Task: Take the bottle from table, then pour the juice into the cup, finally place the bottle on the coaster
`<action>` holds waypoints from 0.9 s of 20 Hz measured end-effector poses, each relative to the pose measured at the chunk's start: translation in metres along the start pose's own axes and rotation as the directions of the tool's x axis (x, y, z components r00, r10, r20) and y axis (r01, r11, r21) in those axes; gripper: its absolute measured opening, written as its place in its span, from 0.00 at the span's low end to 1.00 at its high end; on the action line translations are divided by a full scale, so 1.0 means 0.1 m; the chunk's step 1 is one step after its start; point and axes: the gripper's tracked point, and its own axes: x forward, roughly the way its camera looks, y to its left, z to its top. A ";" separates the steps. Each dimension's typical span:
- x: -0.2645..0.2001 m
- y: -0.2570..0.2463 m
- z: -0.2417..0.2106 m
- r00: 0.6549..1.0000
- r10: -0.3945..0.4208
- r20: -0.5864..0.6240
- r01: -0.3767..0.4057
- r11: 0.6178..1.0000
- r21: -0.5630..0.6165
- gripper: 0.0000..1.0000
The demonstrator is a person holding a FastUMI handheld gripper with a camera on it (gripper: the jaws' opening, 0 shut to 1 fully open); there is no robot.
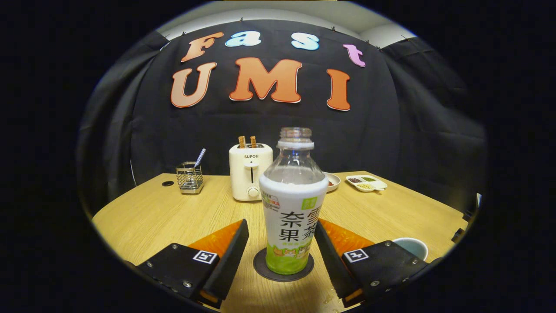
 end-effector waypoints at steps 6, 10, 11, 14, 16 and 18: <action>-0.47 0.11 0.53 0.996 0.011 0.090 -0.010 1.000 -0.013 0.93; -0.87 0.33 0.85 0.989 0.046 0.141 -0.049 0.999 0.017 0.94; -0.99 0.35 0.96 0.986 0.052 0.160 -0.054 0.998 0.009 0.94; -1.31 0.53 1.33 0.973 0.076 0.216 -0.072 0.997 -0.027 0.94; -1.52 0.69 1.61 0.961 0.105 0.256 -0.099 0.994 -0.037 0.94; -1.72 0.84 1.84 0.949 0.134 0.286 -0.130 0.991 -0.033 0.94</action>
